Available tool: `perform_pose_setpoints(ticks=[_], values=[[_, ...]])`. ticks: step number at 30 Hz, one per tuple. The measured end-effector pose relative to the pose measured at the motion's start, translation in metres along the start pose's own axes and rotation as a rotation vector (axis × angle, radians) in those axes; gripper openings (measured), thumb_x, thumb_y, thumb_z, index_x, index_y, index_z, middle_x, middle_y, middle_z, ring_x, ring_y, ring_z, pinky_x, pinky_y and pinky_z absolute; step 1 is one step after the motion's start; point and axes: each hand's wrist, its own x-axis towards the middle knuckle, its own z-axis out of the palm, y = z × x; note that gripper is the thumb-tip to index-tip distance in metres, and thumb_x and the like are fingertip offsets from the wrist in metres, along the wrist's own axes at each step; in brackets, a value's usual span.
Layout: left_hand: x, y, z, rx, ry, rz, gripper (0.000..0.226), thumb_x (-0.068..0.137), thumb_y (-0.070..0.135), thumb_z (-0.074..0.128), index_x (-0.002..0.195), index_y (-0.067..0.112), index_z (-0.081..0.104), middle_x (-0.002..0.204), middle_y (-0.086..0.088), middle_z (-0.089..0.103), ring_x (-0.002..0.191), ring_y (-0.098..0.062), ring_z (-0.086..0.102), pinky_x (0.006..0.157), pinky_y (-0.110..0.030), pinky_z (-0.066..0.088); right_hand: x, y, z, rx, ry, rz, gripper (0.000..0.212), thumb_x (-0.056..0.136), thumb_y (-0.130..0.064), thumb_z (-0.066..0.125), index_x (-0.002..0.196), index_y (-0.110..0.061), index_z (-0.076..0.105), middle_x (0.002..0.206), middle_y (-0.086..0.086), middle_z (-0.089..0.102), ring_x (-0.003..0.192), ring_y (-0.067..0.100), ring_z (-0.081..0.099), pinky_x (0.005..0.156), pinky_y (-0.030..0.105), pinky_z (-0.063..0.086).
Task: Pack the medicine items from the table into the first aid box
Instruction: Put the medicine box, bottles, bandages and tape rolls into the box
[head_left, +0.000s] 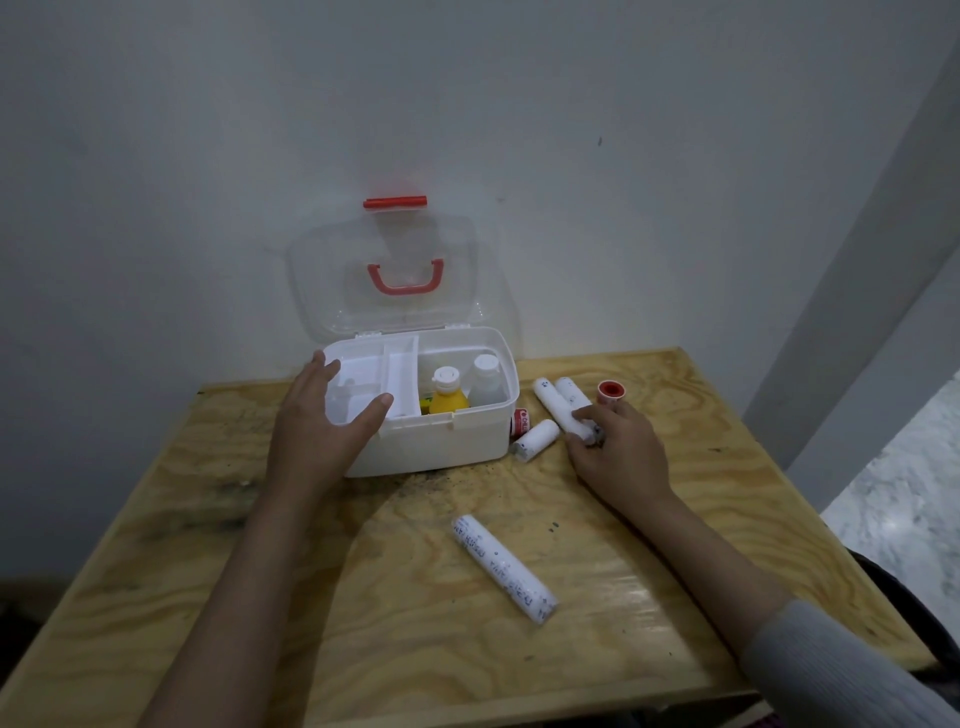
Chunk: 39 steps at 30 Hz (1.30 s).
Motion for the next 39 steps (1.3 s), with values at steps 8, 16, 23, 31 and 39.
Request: perform_pose_setpoints(ticks=[8,16,23,31,39], values=[[0.0,0.001,0.0,-0.004,-0.001,-0.008,0.075,0.076,0.05,0.069,0.14,0.02,0.044,0.157,0.003,0.028,0.141,-0.023,0.029,0.109,-0.047,0.031,0.002,0.003,-0.013,0.189,0.149,-0.022,0.017,0.067,-0.015,0.069,0.082,-0.008,0.069,0.079,0.009,0.064,0.069,0.02,0.055,0.059,0.017,0.035],[0.001,0.0,0.002,-0.019,0.01,-0.02,0.076,0.075,0.05,0.071,0.14,0.021,0.043,0.156,0.003,0.029,0.14,-0.023,0.031,0.108,-0.046,0.033,0.043,-0.04,-0.072,0.389,0.206,-0.181,0.013,0.066,-0.017,0.071,0.079,-0.015,0.069,0.077,-0.001,0.068,0.07,0.019,0.065,0.056,0.034,0.055],[0.002,-0.002,0.002,-0.018,0.007,-0.032,0.077,0.074,0.054,0.07,0.14,0.025,0.042,0.156,0.005,0.028,0.14,-0.022,0.031,0.107,-0.045,0.034,0.117,-0.096,-0.084,0.114,-0.306,-0.49,0.014,0.065,-0.01,0.072,0.079,-0.014,0.07,0.079,0.001,0.067,0.072,0.011,0.059,0.063,0.029,0.049],[0.002,-0.003,0.004,-0.01,0.013,-0.037,0.076,0.074,0.056,0.069,0.139,0.027,0.043,0.156,0.006,0.028,0.14,-0.021,0.032,0.107,-0.044,0.034,0.154,-0.121,-0.046,-0.167,-0.769,-0.517,0.016,0.072,-0.012,0.07,0.087,-0.019,0.073,0.094,-0.003,0.066,0.091,0.015,0.061,0.079,0.029,0.05],[0.002,-0.003,0.005,-0.019,0.024,-0.044,0.075,0.073,0.055,0.07,0.138,0.029,0.043,0.156,0.006,0.029,0.14,-0.021,0.032,0.107,-0.045,0.035,0.15,-0.118,-0.029,-0.082,-0.759,-0.521,0.034,0.075,-0.009,0.071,0.107,-0.018,0.068,0.119,-0.001,0.064,0.101,0.007,0.054,0.094,0.029,0.048]])
